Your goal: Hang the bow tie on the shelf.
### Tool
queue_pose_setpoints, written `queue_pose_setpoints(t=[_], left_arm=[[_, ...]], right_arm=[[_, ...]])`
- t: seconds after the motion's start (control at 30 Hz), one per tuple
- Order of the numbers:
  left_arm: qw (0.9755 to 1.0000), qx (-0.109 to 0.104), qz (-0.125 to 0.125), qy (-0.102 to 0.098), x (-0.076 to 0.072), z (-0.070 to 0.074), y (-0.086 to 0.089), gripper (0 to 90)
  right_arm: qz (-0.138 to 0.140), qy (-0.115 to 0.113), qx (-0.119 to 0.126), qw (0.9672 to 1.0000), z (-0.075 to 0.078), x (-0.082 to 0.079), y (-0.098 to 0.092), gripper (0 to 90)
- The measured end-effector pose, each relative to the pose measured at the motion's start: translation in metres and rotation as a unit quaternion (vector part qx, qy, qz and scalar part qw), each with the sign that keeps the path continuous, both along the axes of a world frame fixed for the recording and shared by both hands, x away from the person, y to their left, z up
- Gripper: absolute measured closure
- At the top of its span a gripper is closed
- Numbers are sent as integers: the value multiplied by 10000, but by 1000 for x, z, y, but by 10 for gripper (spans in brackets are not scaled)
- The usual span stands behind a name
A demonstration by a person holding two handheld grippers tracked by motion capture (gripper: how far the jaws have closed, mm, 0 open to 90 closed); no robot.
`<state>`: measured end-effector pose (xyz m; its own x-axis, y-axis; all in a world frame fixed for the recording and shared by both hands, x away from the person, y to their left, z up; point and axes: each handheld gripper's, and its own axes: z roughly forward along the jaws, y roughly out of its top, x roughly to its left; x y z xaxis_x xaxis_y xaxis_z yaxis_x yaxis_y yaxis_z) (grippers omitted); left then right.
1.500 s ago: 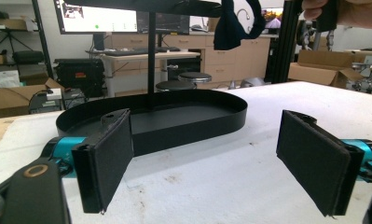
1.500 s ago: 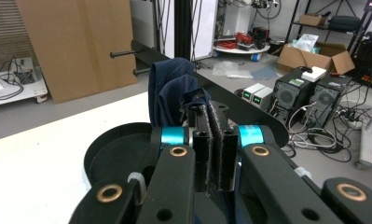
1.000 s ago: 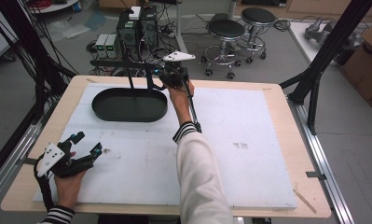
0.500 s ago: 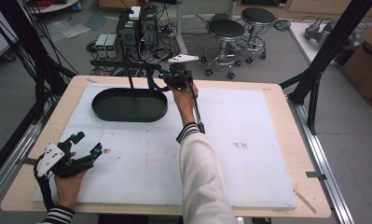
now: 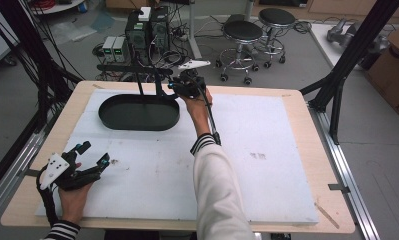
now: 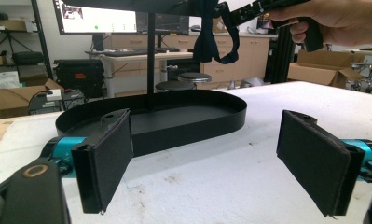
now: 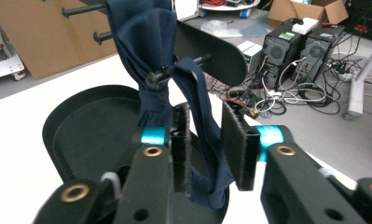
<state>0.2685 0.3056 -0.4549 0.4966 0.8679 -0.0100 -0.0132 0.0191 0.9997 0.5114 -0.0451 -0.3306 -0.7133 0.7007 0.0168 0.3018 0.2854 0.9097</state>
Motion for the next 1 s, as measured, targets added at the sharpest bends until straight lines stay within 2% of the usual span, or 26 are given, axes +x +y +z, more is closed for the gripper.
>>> queue_pose_setpoints(t=[0.1, 0.17, 0.2, 0.27, 0.33, 0.37, 0.43, 0.47, 0.5, 0.57, 0.63, 0.67, 0.77, 0.8, 0.93, 1.0], left_arm=[[10000, -4, 0, -1, 0, 0, 0, 186], [10000, -8, 0, -3, 0, 0, 0, 186], [10000, 5, -1, -2, 0, 0, 0, 186], [10000, -2, 1, -5, 0, 0, 0, 186], [10000, 8, 1, 1, 0, 0, 0, 186], [10000, -8, 7, 2, 0, 0, 0, 186], [10000, -21, 3, -3, 0, 0, 0, 186], [10000, -20, 4, 1, 0, 0, 0, 186], [10000, -16, -3, 7, 0, 0, 0, 183], [10000, -23, -1, -5, 0, 0, 0, 183], [10000, -11, -4, -1, 0, 0, 0, 183], [10000, -16, 3, -8, 0, 0, 0, 183], [10000, 2, -4, -15, 0, 0, 0, 180], [10000, -5, -5, -16, 0, 0, 0, 179], [10000, 6, -13, -14, 0, 0, 0, 177], [10000, 8, -14, -19, 0, 0, 0, 176]], right_arm=[[60, 95, 39, 9999, 1, -1, -3, 630], [56, 108, 16, 9999, 1, -2, -4, 621], [77, 157, 39, 9998, 3, -3, -7, 579], [100, 162, 55, 9998, 3, -4, -9, 565], [34, -109, 135, 9998, 3, -14, -16, 511], [4, -102, 142, 9998, 2, -17, -19, 468], [110, 169, 154, 9997, 2, -19, -24, 372], [110, 169, 154, 9997, 2, -19, -24, 372], [221, 343, 227, 9989, 6, -22, -30, 358], [323, 386, 281, 9983, 12, -28, -36, 350], [364, 361, 310, 9982, 16, -31, -38, 345], [435, 308, 411, 9977, 23, -38, -44, 314], [494, 195, 549, 9971, 29, -46, -50, 312], [451, -176, 542, 9974, 31, -59, -58, 312], [685, 289, 493, 9960, 39, -77, -78, 234], [722, 323, 494, 9956, 41, -80, -82, 223]])
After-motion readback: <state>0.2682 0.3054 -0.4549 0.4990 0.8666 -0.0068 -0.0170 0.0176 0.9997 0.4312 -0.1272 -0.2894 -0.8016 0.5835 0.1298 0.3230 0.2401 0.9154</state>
